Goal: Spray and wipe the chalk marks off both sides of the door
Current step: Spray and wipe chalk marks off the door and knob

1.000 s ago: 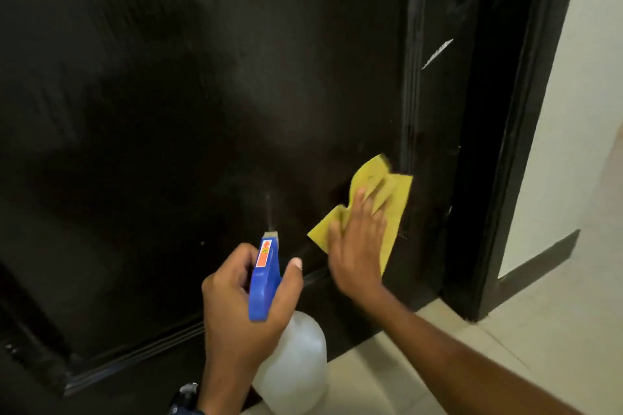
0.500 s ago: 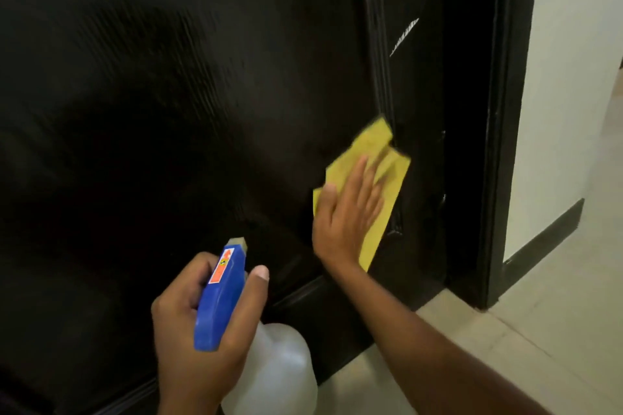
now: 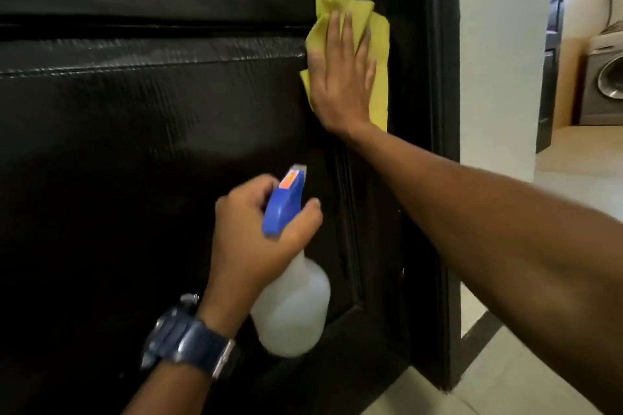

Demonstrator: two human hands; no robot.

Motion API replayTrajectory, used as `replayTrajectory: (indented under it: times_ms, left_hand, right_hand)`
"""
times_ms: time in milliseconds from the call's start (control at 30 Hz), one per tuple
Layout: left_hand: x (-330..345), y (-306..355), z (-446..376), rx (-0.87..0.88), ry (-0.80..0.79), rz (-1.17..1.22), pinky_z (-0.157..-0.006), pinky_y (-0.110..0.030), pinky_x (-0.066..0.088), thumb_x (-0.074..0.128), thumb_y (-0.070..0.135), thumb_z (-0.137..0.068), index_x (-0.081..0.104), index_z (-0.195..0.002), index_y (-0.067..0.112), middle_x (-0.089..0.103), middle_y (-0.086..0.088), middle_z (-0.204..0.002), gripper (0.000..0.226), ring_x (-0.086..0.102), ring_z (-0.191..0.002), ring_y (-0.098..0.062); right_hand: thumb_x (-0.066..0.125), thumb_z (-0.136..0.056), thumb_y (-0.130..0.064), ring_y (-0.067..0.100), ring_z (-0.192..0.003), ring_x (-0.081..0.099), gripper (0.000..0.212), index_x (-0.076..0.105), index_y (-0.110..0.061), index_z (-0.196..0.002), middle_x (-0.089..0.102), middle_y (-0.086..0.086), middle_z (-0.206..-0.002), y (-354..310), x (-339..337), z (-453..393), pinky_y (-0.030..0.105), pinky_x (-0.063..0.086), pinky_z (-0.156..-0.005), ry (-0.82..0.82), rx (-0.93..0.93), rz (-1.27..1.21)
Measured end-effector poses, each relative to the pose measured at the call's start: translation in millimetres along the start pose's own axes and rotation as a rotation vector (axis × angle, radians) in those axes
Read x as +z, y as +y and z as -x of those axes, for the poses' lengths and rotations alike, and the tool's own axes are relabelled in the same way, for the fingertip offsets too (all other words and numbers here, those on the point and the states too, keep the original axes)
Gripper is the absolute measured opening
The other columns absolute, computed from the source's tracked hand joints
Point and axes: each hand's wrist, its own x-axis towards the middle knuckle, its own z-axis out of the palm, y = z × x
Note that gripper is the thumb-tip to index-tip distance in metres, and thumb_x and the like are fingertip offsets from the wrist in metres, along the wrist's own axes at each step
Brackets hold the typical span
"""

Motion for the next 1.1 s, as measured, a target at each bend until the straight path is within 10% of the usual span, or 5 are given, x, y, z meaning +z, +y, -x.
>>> replayTrajectory:
  times_ms: [200, 333, 733, 1100]
  left_hand:
    - [18, -2, -46, -0.027, 0.111, 0.019, -0.048, -0.031, 0.032, 0.071, 0.025, -0.068, 0.042, -0.056, 0.008, 0.04, 0.001, -0.051, 0.036, 0.036, -0.049, -0.01]
    - [20, -5, -40, -0.097, 0.033, 0.062, -0.049, -0.032, 0.035, 0.069, 0.023, -0.063, 0.046, -0.058, 0.005, 0.042, 0.001, -0.051, 0.029, 0.039, -0.049, -0.01]
    - [40, 11, -132, -0.048, -0.05, 0.154, -0.07, -0.053, 0.054, 0.076, 0.041, -0.07, 0.065, -0.07, 0.001, 0.067, -0.015, -0.063, 0.041, 0.063, -0.063, -0.036]
    - [72, -24, -10, -0.204, -0.151, -0.014, -0.052, -0.039, 0.048, 0.075, 0.041, -0.07, 0.057, -0.066, -0.001, 0.058, -0.019, -0.06, 0.046, 0.055, -0.051, -0.027]
  right_hand:
    - [0.022, -0.103, -0.051, 0.026, -0.156, 0.008, 0.069, 0.014, -0.015, -0.161, 0.013, 0.006, -0.168, 49, 41, 121, 0.054, 0.016, -0.122, 0.145, 0.277, -0.054]
    - [0.016, -0.103, -0.052, 0.017, -0.155, -0.011, 0.067, -0.011, -0.026, -0.159, -0.011, -0.002, -0.168, 84, 33, 237, 0.055, 0.006, -0.123, -0.191, 0.252, -0.096]
    - [0.031, -0.107, -0.035, 0.029, -0.154, 0.015, 0.058, 0.025, -0.008, -0.158, 0.02, 0.016, -0.165, 52, -11, -69, 0.05, 0.009, -0.124, 0.079, -0.27, -0.085]
    - [0.018, -0.107, -0.045, 0.018, -0.156, 0.004, 0.06, 0.011, -0.02, -0.161, 0.006, 0.0, -0.169, 162, 40, 264, 0.052, 0.011, -0.124, -0.051, 0.226, -0.204]
